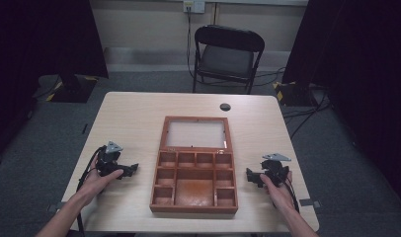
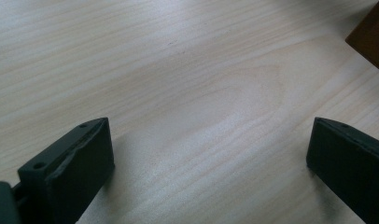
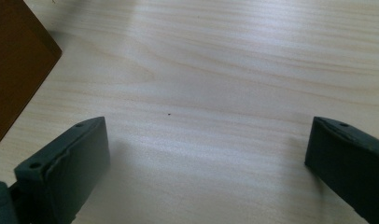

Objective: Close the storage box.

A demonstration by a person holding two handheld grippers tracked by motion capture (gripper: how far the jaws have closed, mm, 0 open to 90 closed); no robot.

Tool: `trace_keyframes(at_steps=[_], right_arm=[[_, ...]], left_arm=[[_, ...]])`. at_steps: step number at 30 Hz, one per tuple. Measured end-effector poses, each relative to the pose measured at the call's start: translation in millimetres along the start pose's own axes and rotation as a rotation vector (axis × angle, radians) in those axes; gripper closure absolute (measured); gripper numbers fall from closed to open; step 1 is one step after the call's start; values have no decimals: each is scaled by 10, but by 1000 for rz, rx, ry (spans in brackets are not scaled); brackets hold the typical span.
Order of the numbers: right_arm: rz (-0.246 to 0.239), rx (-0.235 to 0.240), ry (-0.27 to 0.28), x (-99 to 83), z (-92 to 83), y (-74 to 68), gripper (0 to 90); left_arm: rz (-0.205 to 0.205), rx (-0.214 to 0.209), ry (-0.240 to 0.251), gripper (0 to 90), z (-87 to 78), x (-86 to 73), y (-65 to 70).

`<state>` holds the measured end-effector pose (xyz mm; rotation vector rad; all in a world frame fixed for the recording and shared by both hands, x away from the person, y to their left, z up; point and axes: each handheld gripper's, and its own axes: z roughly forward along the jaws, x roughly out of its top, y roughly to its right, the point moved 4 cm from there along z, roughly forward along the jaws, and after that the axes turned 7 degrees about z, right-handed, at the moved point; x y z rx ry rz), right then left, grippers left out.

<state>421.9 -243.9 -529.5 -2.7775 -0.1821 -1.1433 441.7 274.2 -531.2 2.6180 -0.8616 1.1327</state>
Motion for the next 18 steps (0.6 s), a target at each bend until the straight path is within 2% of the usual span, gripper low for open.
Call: trace_keyframes(at_steps=[6, 9, 11, 13, 14, 15, 17, 18], right_arm=[[5, -5, -3, -3, -5, -6, 0], [-5, -1, -16, -5, -17, -10, 0], [-2, -5, -16, -5, -18, -17, 0], [-17, 19, -19, 4, -33, -28, 49], [-13, 13, -16, 10, -39, -29, 90], [-13, 13, -16, 10, -39, -29, 90], [-24, 15, -9, 29, -52, -36, 163], [-32, 8, -11, 35, -55, -45, 138]], left_arm=[[-7, 13, -4, 13, -11, 9, -10], [-22, -11, 3, 56, -29, 16, 12], [-9, -7, -4, 71, -36, 20, 20], [-11, -5, -2, 153, -48, 31, 19], [-21, -19, -1, 160, -54, 42, 20], [-21, -19, -1, 156, -54, 42, 20], [-21, -27, -9, 157, -58, 53, 25], [-19, -35, -6, 157, -63, 62, 33]])
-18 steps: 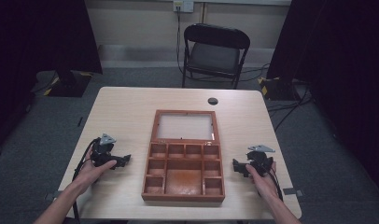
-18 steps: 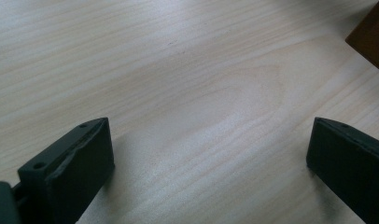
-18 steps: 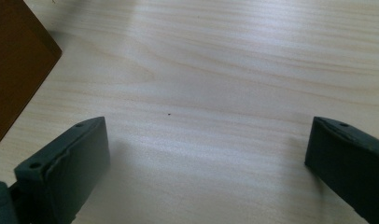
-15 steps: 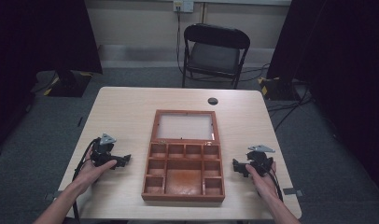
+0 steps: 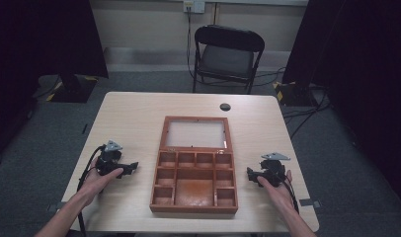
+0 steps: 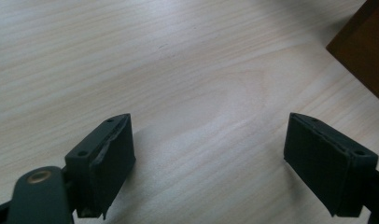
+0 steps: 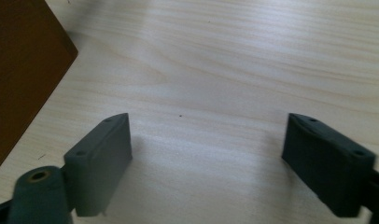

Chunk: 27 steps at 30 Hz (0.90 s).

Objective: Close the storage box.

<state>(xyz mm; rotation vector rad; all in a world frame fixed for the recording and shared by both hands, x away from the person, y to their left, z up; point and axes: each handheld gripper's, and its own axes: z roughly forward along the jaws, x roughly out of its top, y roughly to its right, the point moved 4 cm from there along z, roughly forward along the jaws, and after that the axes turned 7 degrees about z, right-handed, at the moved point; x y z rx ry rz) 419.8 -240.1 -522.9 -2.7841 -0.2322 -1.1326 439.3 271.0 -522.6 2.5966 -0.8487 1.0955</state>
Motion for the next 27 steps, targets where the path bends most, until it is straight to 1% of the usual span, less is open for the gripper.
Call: trace_keyframes(at_steps=[1, 2, 3, 5, 6, 7, 8, 9, 10, 11, 12, 13, 14, 15, 16, 17, 18, 19, 20, 21, 22, 23, 24, 25, 26, 27], right_arm=[[-9, 13, -7, 7, -1, -28, 156], [-9, 13, -7, 7, -1, -28, 156], [-17, 24, -6, 21, -9, -49, 145], [-17, 33, -1, 33, -20, -54, 147], [-1, 45, 11, 70, -48, -57, 144], [-1, 45, 11, 70, -48, -57, 144], [-8, 35, 38, 126, -74, -41, 157], [-8, 35, 38, 126, -74, -41, 157], [0, 39, 32, 151, -66, -41, 160], [-1, 55, 32, 166, -64, -50, 159], [-5, 62, 34, 182, -68, -62, 159], [-8, 64, 36, 200, -72, -78, 159], [-15, 72, 38, 218, -73, -94, 159], [-20, 79, 42, 238, -71, -112, 160], [-27, 91, 43, 260, -72, -130, 164], [-27, 91, 43, 260, -72, -130, 164], [-34, 112, 52, 325, -72, -171, 162], [-34, 112, 52, 325, -72, -171, 162], [-32, 129, 58, 394, -75, -205, 162], [-22, 139, 61, 426, -75, -224, 163], [-22, 139, 61, 426, -75, -224, 163], [-29, 151, 62, 498, -70, -263, 164], [-29, 151, 62, 498, -70, -263, 164], [-23, 164, 62, 555, -63, -289, 165], [-23, 164, 62, 555, -63, -289, 165], [-20, 168, 61, 589, -54, -296, 166]], left_arm=[[4, -5, 1, 158, -6, 10, 4], [3, -11, 11, 158, -15, 28, 15], [13, -24, 37, 161, -44, 71, 32], [15, -25, 44, 168, -56, 88, 40], [9, -41, 60, 169, -91, 140, 73], [9, -41, 60, 169, -91, 140, 73], [4, -43, 62, 169, -108, 170, 94], [-2, -43, 66, 169, -117, 189, 113], [3, -61, 69, 169, -153, 238, 169], [3, -61, 69, 169, -153, 238, 169], [0, -73, 83, 169, -175, 287, 236], [0, -73, 83, 169, -175, 287, 236], [-1, -72, 94, 169, -182, 313, 260], [-6, -84, 107, 169, -192, 363, 304], [0, -95, 97, 170, -197, 391, 316], [0, -95, 97, 170, -197, 391, 316], [6, -108, 93, 170, -204, 455, 330], [6, -108, 93, 170, -204, 455, 330], [-8, -94, 128, 170, -207, 512, 330], [-8, -94, 128, 173, -207, 512, 330], [-18, -99, 135, 173, -197, 532, 331], [-6, -113, 110, 175, -177, 556, 332], [5, -119, 97, 175, -163, 572, 333], [17, -115, 91, 175, -158, 597, 324], [13, -103, 109, 175, -158, 623, 309], [-13, -92, 131, 175, -153, 653, 293]])
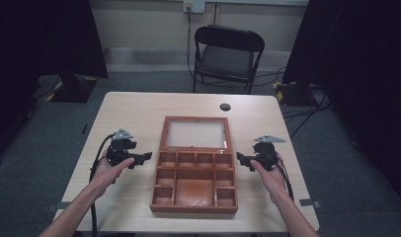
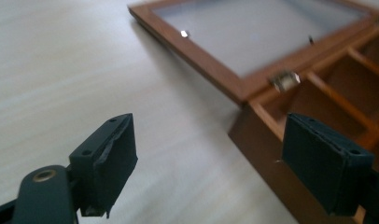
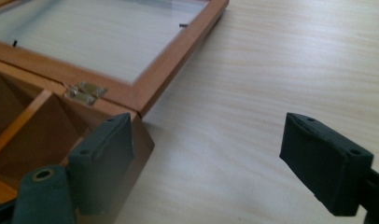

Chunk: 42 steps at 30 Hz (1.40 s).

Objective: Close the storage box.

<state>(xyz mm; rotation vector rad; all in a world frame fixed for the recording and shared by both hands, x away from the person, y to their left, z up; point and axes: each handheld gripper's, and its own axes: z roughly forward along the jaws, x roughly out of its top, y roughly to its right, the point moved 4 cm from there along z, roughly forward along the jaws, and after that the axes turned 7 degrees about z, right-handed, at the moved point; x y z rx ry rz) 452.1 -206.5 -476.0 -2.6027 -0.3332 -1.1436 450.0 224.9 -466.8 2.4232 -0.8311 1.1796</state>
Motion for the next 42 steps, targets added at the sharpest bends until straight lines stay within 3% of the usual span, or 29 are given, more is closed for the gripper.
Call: trace_keyframes(at_steps=[2, 4, 10, 13, 16, 17, 18, 19, 21, 24, 27, 29, 33, 38, 42], right_arm=[[1, -11, 21, 114, 26, -7, 191], [-5, -18, 19, 153, 36, -8, 194], [12, 47, 36, 396, 127, -62, 169], [2, 77, 43, 528, 204, -99, 143], [24, 112, 82, 657, 284, -84, 146], [23, 114, 67, 678, 361, -94, 143], [23, 114, 67, 678, 361, -94, 143], [14, 103, 27, 646, 478, -120, 143], [27, 113, -1, 597, 571, -145, 144], [36, 121, -4, 570, 633, -151, 154], [43, 110, -12, 529, 721, -171, 160], [51, 118, -25, 499, 782, -202, 160], [58, 118, -40, 471, 825, -214, 156], [68, 107, -51, 419, 879, -205, 150], [87, 125, -59, 414, 906, -246, 146]], left_arm=[[1, -24, -26, 175, 22, 44, -23], [-5, -3, -3, 175, 28, 103, -55], [-15, 3, -5, 174, 98, 303, -197], [-26, 29, 4, 172, 188, 389, -242], [-47, 19, 2, 172, 282, 434, -260], [-53, 6, -3, 171, 356, 458, -260], [-53, 6, -3, 171, 356, 458, -260], [-38, 11, -29, 170, 425, 472, -272], [-51, 14, -36, 166, 467, 479, -288], [-86, -10, -40, 166, 537, 485, -308], [-90, -30, -59, 166, 620, 462, -281], [-105, -70, -75, 166, 695, 440, -230], [-93, -73, -111, 166, 767, 413, -185], [-104, -86, -125, 166, 844, 389, -141], [-123, -94, -128, 166, 915, 346, -107]])
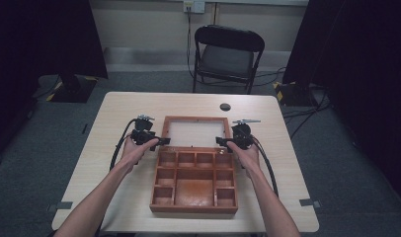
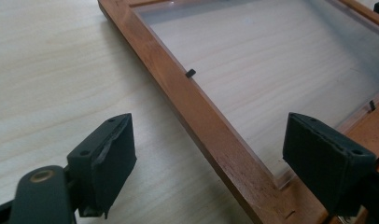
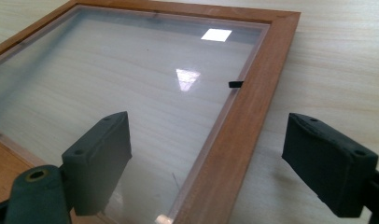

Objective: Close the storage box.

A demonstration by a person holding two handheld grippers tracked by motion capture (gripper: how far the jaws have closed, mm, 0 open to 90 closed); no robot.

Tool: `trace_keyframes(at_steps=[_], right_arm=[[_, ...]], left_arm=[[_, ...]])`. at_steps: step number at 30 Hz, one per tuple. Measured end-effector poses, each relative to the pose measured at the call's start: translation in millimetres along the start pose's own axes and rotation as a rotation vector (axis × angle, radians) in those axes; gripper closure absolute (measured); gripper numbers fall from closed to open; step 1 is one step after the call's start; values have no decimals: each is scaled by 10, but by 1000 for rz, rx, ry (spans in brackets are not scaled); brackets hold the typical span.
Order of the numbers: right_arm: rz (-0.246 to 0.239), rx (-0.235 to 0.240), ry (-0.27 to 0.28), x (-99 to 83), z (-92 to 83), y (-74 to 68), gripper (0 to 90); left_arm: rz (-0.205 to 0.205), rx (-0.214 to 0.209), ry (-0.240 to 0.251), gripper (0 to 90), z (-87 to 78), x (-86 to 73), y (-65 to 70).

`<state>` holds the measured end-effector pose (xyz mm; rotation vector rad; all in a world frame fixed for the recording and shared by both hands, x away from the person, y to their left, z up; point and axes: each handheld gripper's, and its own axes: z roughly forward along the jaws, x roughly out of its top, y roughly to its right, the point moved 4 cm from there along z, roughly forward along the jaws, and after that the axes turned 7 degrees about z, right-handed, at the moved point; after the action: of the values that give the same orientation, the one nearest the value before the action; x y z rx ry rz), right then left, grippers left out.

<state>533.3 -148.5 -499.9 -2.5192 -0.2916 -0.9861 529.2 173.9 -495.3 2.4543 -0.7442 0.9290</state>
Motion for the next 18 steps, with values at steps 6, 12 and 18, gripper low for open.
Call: trace_keyframes(at_steps=[6, 12, 18], right_arm=[[4, 30, -8, -12, 42, -65, 135], [59, 52, -19, -23, 80, -50, 111], [78, 69, -29, -24, 101, -27, 89]], left_arm=[[-3, 0, 20, 157, 68, 12, 91], [-13, -4, 26, 106, 118, 15, 83], [-45, -23, 22, 28, 168, -11, 20]])
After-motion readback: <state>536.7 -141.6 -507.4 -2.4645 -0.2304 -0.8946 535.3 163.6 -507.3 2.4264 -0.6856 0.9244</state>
